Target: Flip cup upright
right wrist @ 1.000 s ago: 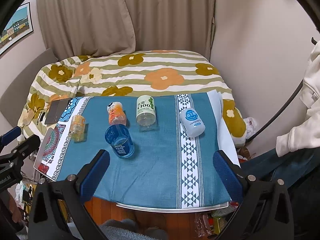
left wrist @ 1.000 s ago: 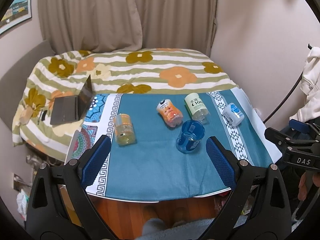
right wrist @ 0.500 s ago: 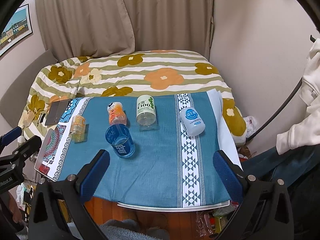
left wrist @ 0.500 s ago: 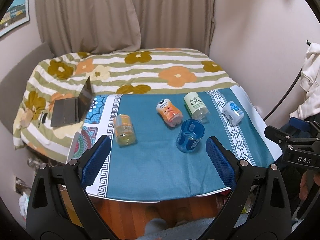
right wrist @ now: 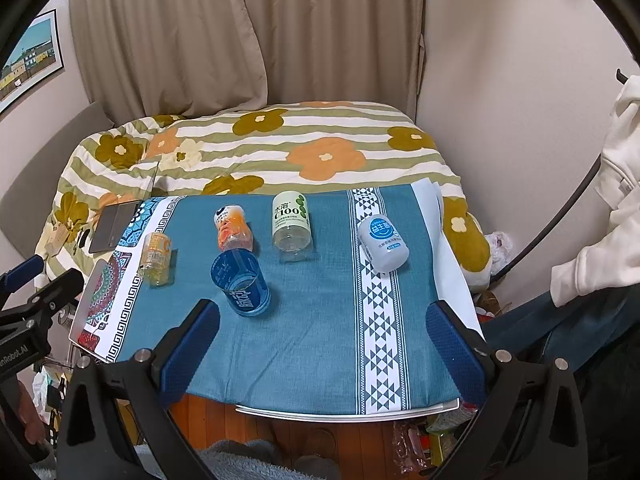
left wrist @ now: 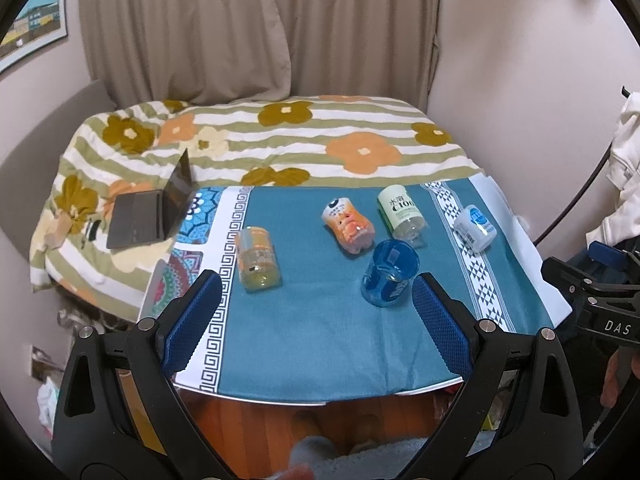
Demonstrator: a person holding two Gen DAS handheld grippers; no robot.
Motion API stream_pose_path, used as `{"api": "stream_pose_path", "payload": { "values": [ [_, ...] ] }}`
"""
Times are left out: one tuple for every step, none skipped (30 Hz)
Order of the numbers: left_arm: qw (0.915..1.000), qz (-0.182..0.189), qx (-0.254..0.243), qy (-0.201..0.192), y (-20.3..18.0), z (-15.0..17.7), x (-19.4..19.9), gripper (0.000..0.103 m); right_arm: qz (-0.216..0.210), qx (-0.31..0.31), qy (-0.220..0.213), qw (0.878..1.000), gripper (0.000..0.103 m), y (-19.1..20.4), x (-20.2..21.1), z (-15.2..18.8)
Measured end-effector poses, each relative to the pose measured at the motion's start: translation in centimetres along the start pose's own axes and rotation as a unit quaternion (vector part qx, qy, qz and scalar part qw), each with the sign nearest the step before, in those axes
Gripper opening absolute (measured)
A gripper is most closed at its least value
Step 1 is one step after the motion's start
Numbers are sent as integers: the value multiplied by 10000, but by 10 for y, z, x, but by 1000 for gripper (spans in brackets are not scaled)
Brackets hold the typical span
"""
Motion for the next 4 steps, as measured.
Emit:
{"api": "stream_pose_path", "payload": {
  "values": [
    [10000, -14, 12, -8, 1, 0, 0, 101, -5, 0, -3, 10000, 103, 0, 0, 0],
    [10000, -35, 27, -17, 2, 0, 0, 101, -8, -8, -9, 10000, 103, 1, 0, 0],
    [10000, -56, 45, -23, 4, 0, 0, 101, -16, -8, -13, 10000, 103, 1, 0, -1],
    [9999, -76, 61, -25, 6, -1, 0, 101, -29, 1, -19, 10000, 103, 2, 0, -1]
  ]
}}
Point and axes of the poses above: each gripper's, at about its wrist camera, not at the fingertips, and x roughly against the way its jaws point, y to its left, z to its underside, the point moved 9 cm from there along -x, roughly the way its jaws point, and after that the axes turned 7 degrees about z, right-handed, at the moved point
